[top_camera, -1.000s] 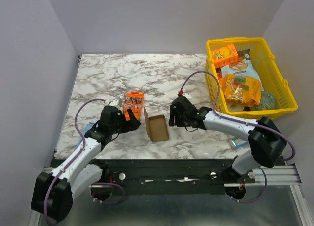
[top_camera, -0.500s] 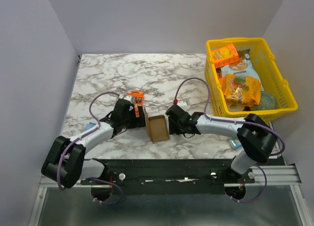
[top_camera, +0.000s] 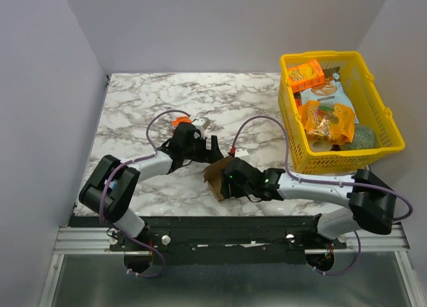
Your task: Fold the paper box
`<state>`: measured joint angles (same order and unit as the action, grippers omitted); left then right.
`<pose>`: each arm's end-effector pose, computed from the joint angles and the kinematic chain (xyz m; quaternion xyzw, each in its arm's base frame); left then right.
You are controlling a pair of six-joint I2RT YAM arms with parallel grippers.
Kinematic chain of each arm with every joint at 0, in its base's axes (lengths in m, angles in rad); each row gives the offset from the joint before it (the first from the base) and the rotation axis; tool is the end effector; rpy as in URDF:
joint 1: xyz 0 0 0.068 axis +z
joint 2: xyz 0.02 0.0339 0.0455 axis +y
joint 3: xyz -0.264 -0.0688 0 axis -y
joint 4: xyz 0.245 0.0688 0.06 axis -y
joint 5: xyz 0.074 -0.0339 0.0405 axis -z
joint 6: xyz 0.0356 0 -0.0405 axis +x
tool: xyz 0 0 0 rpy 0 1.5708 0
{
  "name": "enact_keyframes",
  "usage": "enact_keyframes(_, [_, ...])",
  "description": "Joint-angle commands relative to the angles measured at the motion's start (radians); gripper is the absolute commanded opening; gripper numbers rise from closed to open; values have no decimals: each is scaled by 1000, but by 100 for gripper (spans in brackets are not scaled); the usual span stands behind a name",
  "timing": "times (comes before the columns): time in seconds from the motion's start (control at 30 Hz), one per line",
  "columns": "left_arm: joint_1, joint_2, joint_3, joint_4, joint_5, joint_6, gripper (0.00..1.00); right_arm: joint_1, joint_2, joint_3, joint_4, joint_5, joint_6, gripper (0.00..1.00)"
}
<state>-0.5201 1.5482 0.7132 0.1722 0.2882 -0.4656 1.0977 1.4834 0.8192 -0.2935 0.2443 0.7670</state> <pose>0.2624 -0.1619 0.1695 0.0872 0.8873 -0.3190 0.3213 0.1395 0.2536 0.1839 -0.1195 0.9394 0.1713 0.2718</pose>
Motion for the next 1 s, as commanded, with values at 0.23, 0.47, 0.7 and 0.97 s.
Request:
enact_keyframes(0.23, [69, -31, 187, -68, -87, 44, 99, -76, -281, -37, -87, 46, -139, 72])
enact_keyframes(0.47, [77, -310, 111, -145, -158, 82, 99, -329, -417, -133, 123, -167, -403, 78])
enact_keyframes(0.7, [-58, -499, 51, -359, -75, 148, 96, -455, -365, -120, 226, -399, -511, 79])
enact_keyframes(0.97, [-196, -449, 123, -517, -109, 265, 92, -466, -393, -130, 235, -427, -492, 79])
